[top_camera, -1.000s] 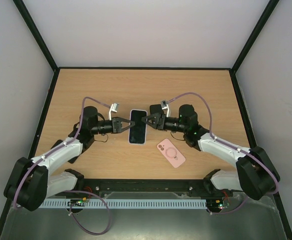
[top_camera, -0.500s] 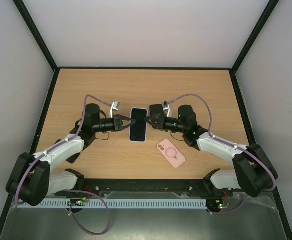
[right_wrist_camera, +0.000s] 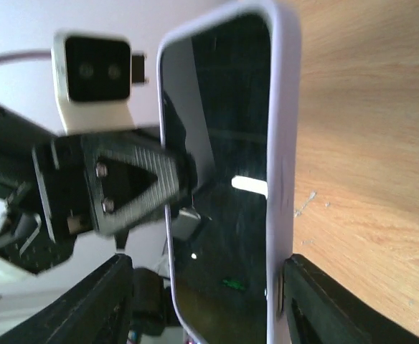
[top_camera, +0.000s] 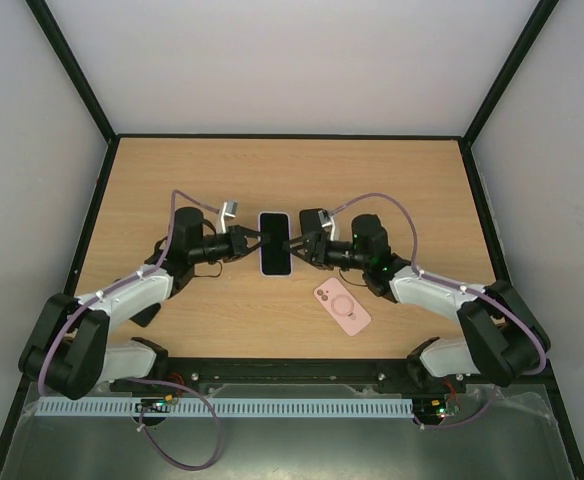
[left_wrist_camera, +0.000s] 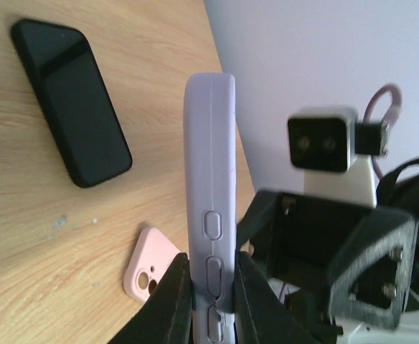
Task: Put the phone into the phone case
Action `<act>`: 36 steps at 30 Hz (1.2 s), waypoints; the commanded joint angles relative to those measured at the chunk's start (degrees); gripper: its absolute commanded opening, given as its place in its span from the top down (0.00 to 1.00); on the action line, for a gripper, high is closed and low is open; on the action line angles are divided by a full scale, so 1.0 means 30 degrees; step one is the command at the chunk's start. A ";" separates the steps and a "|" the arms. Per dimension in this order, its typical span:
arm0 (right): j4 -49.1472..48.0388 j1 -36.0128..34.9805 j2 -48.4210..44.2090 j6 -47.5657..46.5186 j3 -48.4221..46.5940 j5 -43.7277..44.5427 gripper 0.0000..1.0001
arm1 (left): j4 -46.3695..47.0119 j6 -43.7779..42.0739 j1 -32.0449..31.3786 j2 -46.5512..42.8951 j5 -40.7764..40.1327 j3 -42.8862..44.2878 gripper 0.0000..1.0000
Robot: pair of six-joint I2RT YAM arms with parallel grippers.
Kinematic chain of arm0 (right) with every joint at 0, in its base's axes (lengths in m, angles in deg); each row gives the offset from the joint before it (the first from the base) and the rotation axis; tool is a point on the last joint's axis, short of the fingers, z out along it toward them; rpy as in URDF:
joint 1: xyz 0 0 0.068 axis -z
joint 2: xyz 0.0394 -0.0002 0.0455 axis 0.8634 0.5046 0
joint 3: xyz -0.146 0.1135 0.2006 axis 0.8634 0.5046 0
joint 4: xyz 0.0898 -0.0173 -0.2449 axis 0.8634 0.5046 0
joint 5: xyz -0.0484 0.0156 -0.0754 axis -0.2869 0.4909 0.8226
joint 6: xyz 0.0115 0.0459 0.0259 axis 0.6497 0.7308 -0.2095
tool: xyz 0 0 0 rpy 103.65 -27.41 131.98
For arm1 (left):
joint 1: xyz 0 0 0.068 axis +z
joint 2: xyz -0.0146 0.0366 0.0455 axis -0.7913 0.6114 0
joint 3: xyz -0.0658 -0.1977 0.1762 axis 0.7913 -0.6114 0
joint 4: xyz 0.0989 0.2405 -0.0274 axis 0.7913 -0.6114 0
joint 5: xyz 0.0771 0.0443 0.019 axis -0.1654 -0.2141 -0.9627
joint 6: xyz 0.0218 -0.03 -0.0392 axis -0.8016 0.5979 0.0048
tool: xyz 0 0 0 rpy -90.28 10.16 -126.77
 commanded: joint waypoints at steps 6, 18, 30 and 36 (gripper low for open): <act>-0.2449 -0.0861 0.0289 0.0864 0.1753 -0.2089 0.38 | 0.4080 0.2131 0.0183 0.0051 -0.1544 -0.0002 0.97; -0.5211 -0.0915 0.0418 0.2856 0.2237 -0.1286 0.60 | 0.5057 0.2577 0.0190 0.0828 -0.1304 -0.0074 0.97; -0.8147 -0.0915 0.1427 0.5185 0.3006 -0.0119 0.57 | 0.5690 0.3216 0.0190 0.0635 -0.0944 -0.0516 0.97; -0.8078 -0.0911 0.1348 0.5018 0.3206 0.0222 0.59 | 0.5741 0.3236 0.0212 0.0668 -0.0931 -0.0520 0.97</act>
